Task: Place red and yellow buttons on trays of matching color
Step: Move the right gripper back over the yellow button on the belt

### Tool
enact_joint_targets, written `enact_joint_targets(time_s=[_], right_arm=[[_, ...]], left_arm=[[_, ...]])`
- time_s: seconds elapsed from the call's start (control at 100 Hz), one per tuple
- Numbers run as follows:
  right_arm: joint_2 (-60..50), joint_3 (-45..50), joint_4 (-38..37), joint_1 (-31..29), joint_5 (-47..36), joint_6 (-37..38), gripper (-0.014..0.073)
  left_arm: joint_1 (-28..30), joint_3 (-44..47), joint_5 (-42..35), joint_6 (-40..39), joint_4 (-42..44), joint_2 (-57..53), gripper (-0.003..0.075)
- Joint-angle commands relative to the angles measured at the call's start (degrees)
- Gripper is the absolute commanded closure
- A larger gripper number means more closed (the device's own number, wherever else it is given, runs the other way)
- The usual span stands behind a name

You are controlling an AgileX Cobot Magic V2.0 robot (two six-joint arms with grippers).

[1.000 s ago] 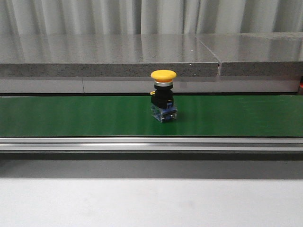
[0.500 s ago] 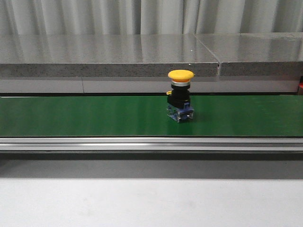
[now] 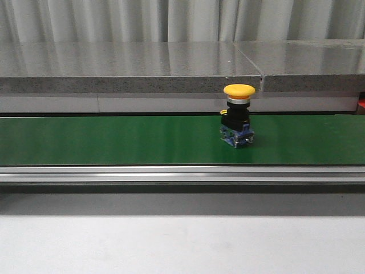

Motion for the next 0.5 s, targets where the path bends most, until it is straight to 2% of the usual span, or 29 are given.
enact_joint_targets(time_s=[0.0,0.49], right_arm=[[-6.95,2.59,2.02,-0.14,-1.40,-1.61,-0.0049],[-34.59,45.59,3.85,1.26,-13.82,-6.81,-0.0049]], left_arm=[[-0.39,-1.59,-4.22,-0.12,-0.78,0.27,0.0739],[-0.39,-1.59,-4.22,-0.12,-0.78,0.27,0.0739]])
